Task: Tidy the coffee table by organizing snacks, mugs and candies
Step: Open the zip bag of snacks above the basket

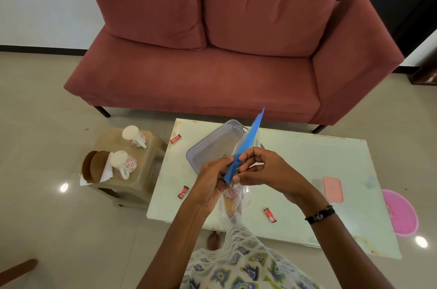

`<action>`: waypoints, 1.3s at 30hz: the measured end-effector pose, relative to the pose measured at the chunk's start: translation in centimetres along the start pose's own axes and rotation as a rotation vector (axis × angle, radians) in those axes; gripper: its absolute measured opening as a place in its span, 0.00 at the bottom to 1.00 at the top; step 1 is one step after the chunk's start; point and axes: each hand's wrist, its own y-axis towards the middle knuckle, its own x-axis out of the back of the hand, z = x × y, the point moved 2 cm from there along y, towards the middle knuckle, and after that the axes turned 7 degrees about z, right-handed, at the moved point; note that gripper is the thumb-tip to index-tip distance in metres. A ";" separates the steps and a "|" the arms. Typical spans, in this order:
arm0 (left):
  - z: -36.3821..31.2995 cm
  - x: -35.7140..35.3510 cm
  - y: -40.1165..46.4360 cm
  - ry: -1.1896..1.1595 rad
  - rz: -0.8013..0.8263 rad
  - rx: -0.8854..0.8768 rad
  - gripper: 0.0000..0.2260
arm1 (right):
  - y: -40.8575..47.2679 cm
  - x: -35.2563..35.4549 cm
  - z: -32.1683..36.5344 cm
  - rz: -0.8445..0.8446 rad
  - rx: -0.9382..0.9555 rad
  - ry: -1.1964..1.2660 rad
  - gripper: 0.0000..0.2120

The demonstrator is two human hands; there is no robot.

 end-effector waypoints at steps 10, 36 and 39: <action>0.5 -0.1 0.2 0.435 -0.146 -0.132 0.04 | 0.3 -1.6 -2.5 -0.225 -0.139 0.161 0.24; 4.5 0.9 -0.3 -0.079 -0.081 0.285 0.04 | 0.8 -1.6 -5.1 -0.423 -0.076 0.140 0.06; 4.6 1.4 -0.2 -0.106 -0.084 0.262 0.05 | 0.7 -1.5 -5.3 -0.374 0.053 -0.061 0.08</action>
